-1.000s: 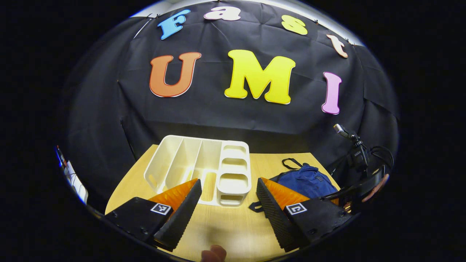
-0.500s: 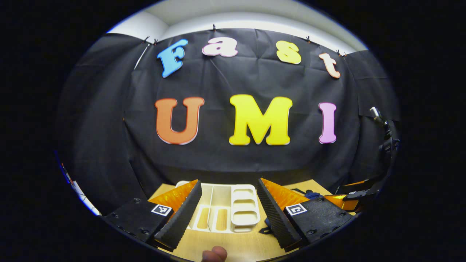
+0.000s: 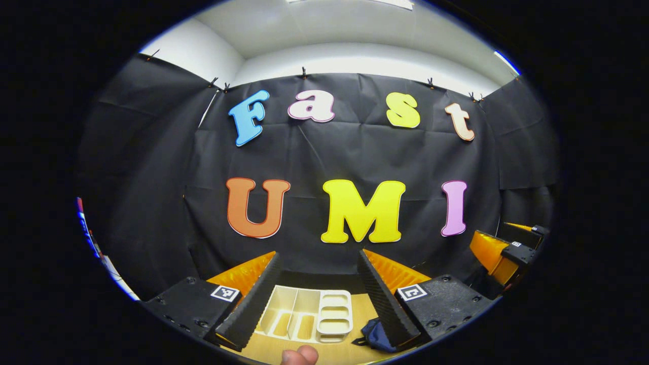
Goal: Open the schoolbag, grab two books from the bookshelf and put them into the schoolbag.
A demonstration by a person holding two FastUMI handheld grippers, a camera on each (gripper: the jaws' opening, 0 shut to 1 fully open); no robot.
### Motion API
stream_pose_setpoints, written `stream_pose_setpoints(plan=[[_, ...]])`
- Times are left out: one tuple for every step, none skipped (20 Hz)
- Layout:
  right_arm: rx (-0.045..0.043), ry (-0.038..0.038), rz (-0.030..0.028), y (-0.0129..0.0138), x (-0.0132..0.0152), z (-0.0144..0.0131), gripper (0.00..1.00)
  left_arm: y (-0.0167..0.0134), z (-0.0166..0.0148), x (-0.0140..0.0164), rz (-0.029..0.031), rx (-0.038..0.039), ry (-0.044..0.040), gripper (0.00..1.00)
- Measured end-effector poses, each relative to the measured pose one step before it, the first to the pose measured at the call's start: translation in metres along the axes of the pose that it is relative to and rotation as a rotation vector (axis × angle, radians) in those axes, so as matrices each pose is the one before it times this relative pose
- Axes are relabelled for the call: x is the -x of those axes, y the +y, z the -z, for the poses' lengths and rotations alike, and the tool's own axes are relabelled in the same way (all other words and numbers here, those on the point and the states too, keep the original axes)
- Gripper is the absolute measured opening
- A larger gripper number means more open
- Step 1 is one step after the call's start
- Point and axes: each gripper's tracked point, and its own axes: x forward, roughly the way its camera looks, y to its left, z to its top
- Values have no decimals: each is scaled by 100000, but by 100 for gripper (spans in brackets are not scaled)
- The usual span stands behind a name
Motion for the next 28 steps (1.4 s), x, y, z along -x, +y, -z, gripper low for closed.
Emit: stream_pose_setpoints(plan=[[-494, 319, 272, -170, 318, 247, 94, -26, 222, 148, -776, 915, 265, 97], [-388, 411, -26, -8, 346, 292, 94, -216, 97, 276, -40, 501, -33, 97], [-99, 640, -684, -36, 167, 96, 94, -449, 18, 143, 561, -546, -174, 97], [468, 382, -41, -193, 62, 121, 96, -351, 31, -40, 526, -1385, -503, 97], [645, 333, 306, -376, -56, 53, 94, -248, 83, 1, 25, -1533, 17, 97], [44, -12, 321, -308, 90, -90, 96, -248, 130, -50, 23, -817, -352, 97], [-192, -295, 418, -141, -28, -130, 97, -402, -47, 38, 272, -8, -148, 97], [176, -506, 443, -205, -37, 13, 98, -348, -93, -64, 373, 194, -245, 97], [408, -341, 43, -103, -7, -88, 98, -245, 52, 27, 156, 111, 21, 97], [435, -351, 31, -70, -134, -5, 94, -172, 167, -42, 262, 3, 217, 97], [259, -186, 141, -100, -58, -57, 94, -49, 142, -12, -248, -25, 201, 97], [-176, -11, 95, -206, -46, 48, 94, 35, 16, -130, -365, 239, 240, 97], [-465, -95, 193, -94, 3, -19, 96, -38, 114, -36, -301, 384, 246, 97], [-286, 24, 238, -305, 43, 145, 98, 71, 191, -47, -569, 186, 302, 97], [-111, -97, 330, -277, -32, 9, 94, -24, 50, 12, -342, 40, 272, 97], [-143, 109, 8, -190, 11, 146, 94, -48, 44, -119, -275, -76, 52, 97], [-66, 164, -130, -7, -42, 1, 94, 13, -168, -68, -264, -150, -113, 97], [-3, 173, -100, -151, -177, 88, 96, 65, -8, -38, -312, -260, -200, 97], [214, 186, 65, -46, -68, 3, 96, -9, 31, 38, -366, -315, -172, 97], [126, 102, -308, 33, -132, 94, 96, -37, -21, -91, -38, -225, -175, 97], [407, 153, -420, 122, -78, 16, 96, 9, 21, -26, -59, -137, -129, 97], [509, 283, -431, 77, -27, 135, 96, -66, 69, -41, -2, -158, -17, 97], [456, 234, -490, 123, 4, 68, 96, 54, -159, -1, -145, -127, -109, 97], [389, 182, -539, 161, -124, 93, 96, 61, 77, 81, -89, -21, -77, 97], [282, 91, -474, 126, -45, -36, 96, 26, -34, -12, -176, -195, -169, 97], [333, 129, -579, 142, -45, 107, 94, 51, -21, 21, -65, -361, -211, 97], [385, 106, -635, 159, 5, 8, 96, -48, -48, 48, 44, -447, -324, 97], [512, 209, -858, 187, -5, 108, 96, 37, -36, -100, -2, -423, -194, 97]])
